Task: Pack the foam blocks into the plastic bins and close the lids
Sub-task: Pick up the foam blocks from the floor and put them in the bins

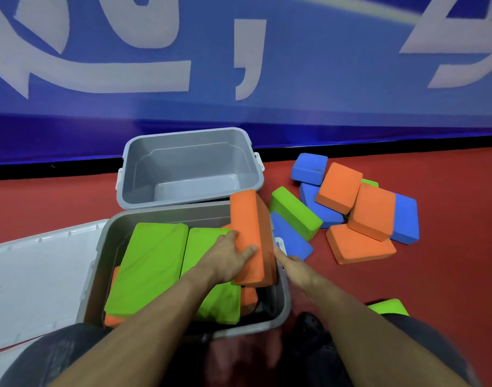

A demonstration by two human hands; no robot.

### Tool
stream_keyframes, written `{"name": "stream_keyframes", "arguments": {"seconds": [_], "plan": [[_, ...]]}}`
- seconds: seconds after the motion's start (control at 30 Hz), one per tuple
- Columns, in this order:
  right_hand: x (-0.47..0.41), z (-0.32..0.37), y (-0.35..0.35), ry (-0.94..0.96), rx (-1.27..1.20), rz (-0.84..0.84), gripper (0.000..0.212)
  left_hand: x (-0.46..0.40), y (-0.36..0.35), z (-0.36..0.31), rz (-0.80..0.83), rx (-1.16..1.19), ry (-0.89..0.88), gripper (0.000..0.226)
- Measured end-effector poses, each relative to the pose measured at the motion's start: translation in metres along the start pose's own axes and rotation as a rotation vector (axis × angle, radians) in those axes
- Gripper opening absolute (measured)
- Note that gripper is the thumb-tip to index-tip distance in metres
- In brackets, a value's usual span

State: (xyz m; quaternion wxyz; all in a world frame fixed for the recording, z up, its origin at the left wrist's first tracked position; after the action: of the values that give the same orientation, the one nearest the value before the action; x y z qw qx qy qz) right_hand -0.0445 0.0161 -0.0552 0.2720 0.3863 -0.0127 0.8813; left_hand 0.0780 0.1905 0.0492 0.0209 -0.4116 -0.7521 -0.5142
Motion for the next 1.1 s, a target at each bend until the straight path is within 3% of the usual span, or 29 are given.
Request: {"name": "stream_keyframes", "arguments": {"seconds": [0.1,0.4,0.57,0.67,0.77,0.87,0.93,1.1], "plan": [[-0.038,-0.032,0.0,-0.059,-0.035,0.06,0.125,-0.003,-0.002,0.003,0.009,0.005,0.004,0.083],[-0.04,-0.021,-0.009,-0.117,-0.114,0.009,0.14,-0.002,0.0,0.017,0.011,0.002,0.029,0.085],[0.018,0.043,-0.021,0.082,-0.103,-0.054,0.103,-0.002,0.007,0.018,-0.028,0.005,0.021,0.085],[0.027,0.051,-0.016,0.157,-0.097,-0.066,0.083,0.0,0.016,0.007,-0.137,-0.002,-0.03,0.081],[0.031,0.057,0.013,0.168,-0.027,-0.063,0.087,0.002,0.024,-0.02,-0.273,-0.114,-0.143,0.078],[0.033,0.071,0.064,0.218,0.045,-0.106,0.09,-0.002,0.02,-0.063,-0.302,-0.123,-0.238,0.074],[0.034,0.074,0.097,0.254,0.099,-0.136,0.098,-0.012,0.007,-0.095,-0.235,-0.079,-0.27,0.074],[0.039,0.044,0.173,0.25,0.142,-0.176,0.09,-0.049,-0.053,-0.155,-0.042,0.102,-0.157,0.079]]}}
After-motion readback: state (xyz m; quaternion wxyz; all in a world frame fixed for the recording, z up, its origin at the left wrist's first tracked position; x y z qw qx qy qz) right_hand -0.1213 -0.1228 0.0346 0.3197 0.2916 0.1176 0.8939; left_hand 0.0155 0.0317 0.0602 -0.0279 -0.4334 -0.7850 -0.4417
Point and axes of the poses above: each hand's wrist, its own x-axis away from the middle knuckle, its own y-axis out of the back of the hand, z = x × y, the point moved 4 cm from there along -x, towards the middle knuckle, and after that the axes turned 14 degrees about -x, right-handed, at the moved point
